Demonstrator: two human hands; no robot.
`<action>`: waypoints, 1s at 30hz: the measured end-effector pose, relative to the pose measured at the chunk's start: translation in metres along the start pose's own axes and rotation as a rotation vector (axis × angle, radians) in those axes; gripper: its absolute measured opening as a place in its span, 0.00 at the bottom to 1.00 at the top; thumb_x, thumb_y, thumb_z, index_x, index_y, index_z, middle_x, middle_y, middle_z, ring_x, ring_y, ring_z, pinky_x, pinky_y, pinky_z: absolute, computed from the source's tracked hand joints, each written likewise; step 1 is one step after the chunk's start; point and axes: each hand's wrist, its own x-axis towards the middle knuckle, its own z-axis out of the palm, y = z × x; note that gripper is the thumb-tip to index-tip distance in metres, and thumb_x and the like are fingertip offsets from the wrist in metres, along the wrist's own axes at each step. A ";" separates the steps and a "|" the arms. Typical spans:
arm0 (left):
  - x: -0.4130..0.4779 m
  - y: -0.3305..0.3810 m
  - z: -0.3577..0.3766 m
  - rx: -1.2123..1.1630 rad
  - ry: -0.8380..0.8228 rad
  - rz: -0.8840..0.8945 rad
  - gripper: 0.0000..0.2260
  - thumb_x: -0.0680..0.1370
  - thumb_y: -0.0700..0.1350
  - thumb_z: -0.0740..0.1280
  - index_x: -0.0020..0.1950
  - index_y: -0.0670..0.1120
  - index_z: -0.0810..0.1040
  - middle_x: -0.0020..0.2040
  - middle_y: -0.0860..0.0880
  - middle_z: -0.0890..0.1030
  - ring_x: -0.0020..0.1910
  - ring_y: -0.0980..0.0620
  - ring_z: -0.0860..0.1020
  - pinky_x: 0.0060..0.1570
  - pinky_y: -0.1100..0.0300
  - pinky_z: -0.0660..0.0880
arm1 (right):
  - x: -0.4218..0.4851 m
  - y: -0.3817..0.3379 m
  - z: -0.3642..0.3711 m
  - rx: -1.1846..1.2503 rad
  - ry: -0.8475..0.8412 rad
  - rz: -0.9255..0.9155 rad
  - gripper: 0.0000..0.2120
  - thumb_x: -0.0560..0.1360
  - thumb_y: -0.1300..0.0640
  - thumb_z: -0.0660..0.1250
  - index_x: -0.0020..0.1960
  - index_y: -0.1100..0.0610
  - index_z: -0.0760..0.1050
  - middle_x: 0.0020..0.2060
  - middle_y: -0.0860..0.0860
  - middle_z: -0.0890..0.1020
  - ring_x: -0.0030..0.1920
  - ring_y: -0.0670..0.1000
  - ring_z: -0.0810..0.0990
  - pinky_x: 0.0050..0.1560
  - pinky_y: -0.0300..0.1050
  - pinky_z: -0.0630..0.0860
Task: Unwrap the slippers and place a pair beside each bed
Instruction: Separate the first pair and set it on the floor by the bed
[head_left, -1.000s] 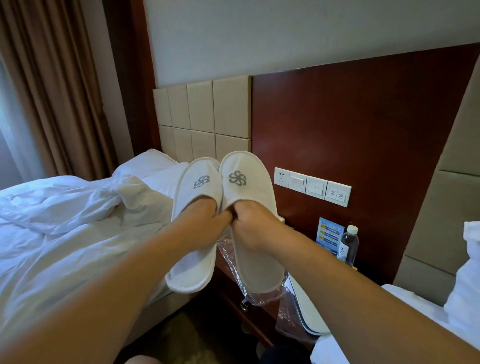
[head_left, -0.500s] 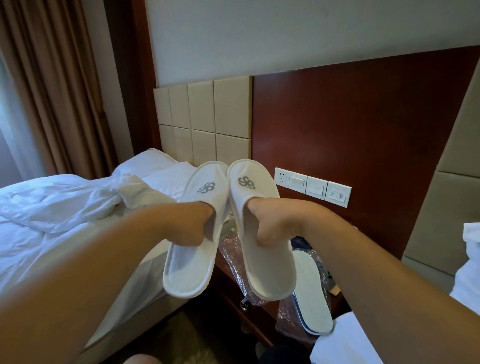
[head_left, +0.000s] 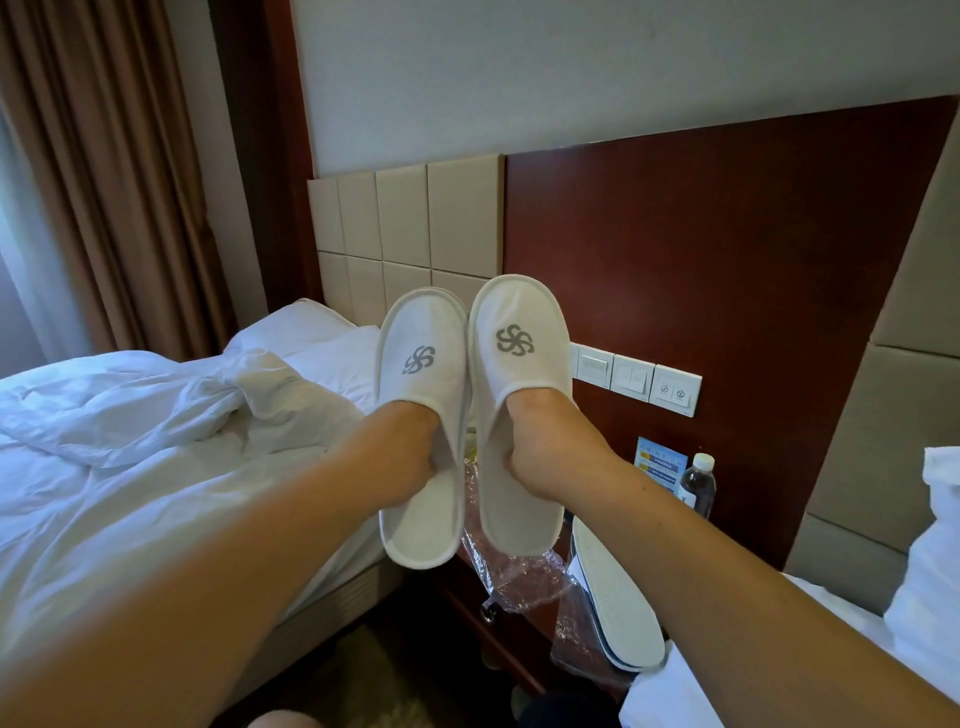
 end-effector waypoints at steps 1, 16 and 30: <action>0.000 0.002 -0.001 -0.012 0.009 -0.016 0.15 0.83 0.46 0.62 0.68 0.42 0.74 0.61 0.46 0.78 0.60 0.46 0.77 0.50 0.66 0.67 | 0.003 0.000 0.000 0.013 0.001 0.023 0.18 0.79 0.53 0.64 0.66 0.56 0.65 0.65 0.56 0.71 0.64 0.57 0.72 0.63 0.46 0.68; -0.005 0.016 -0.001 -0.100 0.133 -0.021 0.06 0.79 0.43 0.66 0.46 0.44 0.71 0.41 0.48 0.73 0.41 0.49 0.73 0.41 0.59 0.69 | -0.013 0.009 0.013 0.183 0.233 -0.326 0.19 0.72 0.56 0.68 0.61 0.55 0.70 0.58 0.55 0.74 0.61 0.58 0.73 0.59 0.47 0.71; 0.001 0.016 0.010 -0.147 0.197 0.050 0.17 0.76 0.41 0.66 0.33 0.52 0.61 0.32 0.55 0.66 0.29 0.57 0.65 0.29 0.65 0.61 | -0.007 0.008 0.031 0.276 0.575 -0.472 0.21 0.69 0.38 0.70 0.43 0.57 0.75 0.33 0.48 0.75 0.36 0.52 0.75 0.36 0.42 0.70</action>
